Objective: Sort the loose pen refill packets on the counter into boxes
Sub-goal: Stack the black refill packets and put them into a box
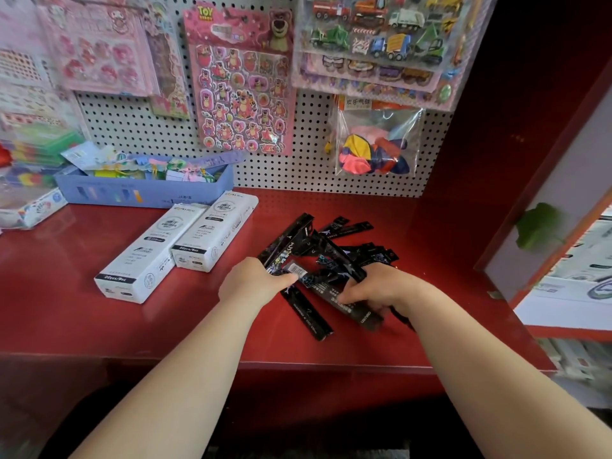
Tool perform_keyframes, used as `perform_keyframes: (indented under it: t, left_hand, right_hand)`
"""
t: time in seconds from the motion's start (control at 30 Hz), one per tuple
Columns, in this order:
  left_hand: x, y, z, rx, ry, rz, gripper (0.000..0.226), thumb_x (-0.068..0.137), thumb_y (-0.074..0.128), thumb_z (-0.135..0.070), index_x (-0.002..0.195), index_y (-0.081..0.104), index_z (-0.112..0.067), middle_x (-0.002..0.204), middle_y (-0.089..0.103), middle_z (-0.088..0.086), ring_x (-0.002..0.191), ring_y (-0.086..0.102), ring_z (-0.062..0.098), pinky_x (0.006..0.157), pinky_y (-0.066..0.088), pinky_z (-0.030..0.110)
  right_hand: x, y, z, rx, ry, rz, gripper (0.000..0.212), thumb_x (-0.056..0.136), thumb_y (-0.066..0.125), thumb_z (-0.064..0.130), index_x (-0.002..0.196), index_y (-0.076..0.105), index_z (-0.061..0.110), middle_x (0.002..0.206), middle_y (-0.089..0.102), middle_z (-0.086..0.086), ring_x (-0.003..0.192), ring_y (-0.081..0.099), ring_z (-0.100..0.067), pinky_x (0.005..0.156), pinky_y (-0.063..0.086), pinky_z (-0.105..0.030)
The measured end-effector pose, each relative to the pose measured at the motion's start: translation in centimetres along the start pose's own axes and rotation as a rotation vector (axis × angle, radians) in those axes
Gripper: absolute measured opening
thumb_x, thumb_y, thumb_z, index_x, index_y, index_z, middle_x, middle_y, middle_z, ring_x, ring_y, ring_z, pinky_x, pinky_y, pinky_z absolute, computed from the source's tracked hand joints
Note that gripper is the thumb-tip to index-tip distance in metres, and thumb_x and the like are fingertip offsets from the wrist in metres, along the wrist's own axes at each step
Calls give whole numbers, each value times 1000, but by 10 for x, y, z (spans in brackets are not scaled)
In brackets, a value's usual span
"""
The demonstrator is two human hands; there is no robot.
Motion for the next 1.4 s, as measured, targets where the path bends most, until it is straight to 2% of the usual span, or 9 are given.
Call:
perform_keyframes:
  t: [0.13, 0.4, 0.57, 0.77, 0.93, 1.07, 1.17, 1.3, 1.4]
  left_hand:
    - [3, 1, -7, 154, -6, 5, 43, 69, 68, -50, 82, 53, -11, 74, 53, 0, 77, 53, 24, 65, 41, 29]
    - [12, -19, 16, 11, -32, 78, 20, 70, 66, -19, 64, 49, -10, 67, 50, 5, 69, 50, 24, 58, 37, 26]
    - [13, -31, 25, -383, 9, 42, 8, 79, 55, -5, 73, 52, -10, 71, 56, 8, 56, 52, 17, 50, 38, 24]
    - [30, -33, 16, -416, 132, -90, 12, 85, 42, -5, 96, 43, -9, 69, 55, 6, 51, 51, 22, 42, 44, 24]
    - [52, -25, 1, -193, 138, -112, 13, 81, 61, -28, 80, 54, -17, 91, 63, 11, 82, 57, 26, 79, 45, 35]
    - [60, -24, -1, -15, 77, -76, 37, 78, 65, -34, 102, 60, -6, 108, 63, 12, 101, 58, 30, 84, 44, 33]
    - [64, -24, 6, 99, 27, -61, 50, 72, 69, -42, 105, 59, -5, 109, 63, 12, 102, 58, 31, 87, 47, 36]
    - [67, -19, 9, 78, 23, -30, 29, 71, 71, -37, 83, 59, -13, 103, 65, 12, 99, 59, 31, 89, 48, 37]
    - [72, -19, 9, 80, -2, 4, 34, 71, 70, -38, 90, 63, -10, 105, 65, 12, 99, 58, 31, 91, 48, 39]
  right_hand:
    - [-6, -21, -8, -90, -1, 1, 15, 79, 65, 13, 70, 54, 18, 53, 45, 6, 47, 36, -8, 43, 31, -19]
    - [-7, -49, -8, -409, -51, 16, 24, 78, 65, 6, 64, 56, 24, 64, 53, 10, 58, 48, -4, 49, 38, -12]
    - [6, -45, -7, -611, -121, -221, 19, 82, 54, 8, 86, 66, 22, 84, 53, 10, 88, 60, -17, 76, 47, -28]
    - [-5, -12, -17, -329, -38, -657, 28, 87, 50, 34, 104, 59, 13, 105, 65, -11, 98, 61, -31, 71, 41, -30]
    - [-9, 23, -13, -534, 70, -505, 63, 78, 45, 66, 109, 49, 11, 107, 63, -5, 100, 62, -26, 69, 41, -29]
    - [-8, 24, -10, -576, 102, -485, 56, 82, 46, 59, 109, 40, 11, 109, 60, -5, 96, 62, -25, 60, 39, -27]
    - [-9, 16, -13, -488, 130, -449, 43, 81, 55, 43, 100, 35, 10, 88, 59, -1, 82, 61, -26, 48, 32, -25]
    - [-9, 1, -19, -271, 177, -420, 48, 81, 58, 21, 122, 35, 9, 80, 50, -1, 80, 57, -28, 64, 39, -27]
    - [-10, -8, -25, -50, 127, -423, 42, 79, 58, 10, 119, 46, 9, 77, 52, -3, 73, 55, -25, 62, 38, -28]
Point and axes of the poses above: each hand's wrist, its own x-axis towards the middle knuckle, its own y-axis out of the palm, z = x × y, the point moved 1 cm from there along x, towards the middle knuckle
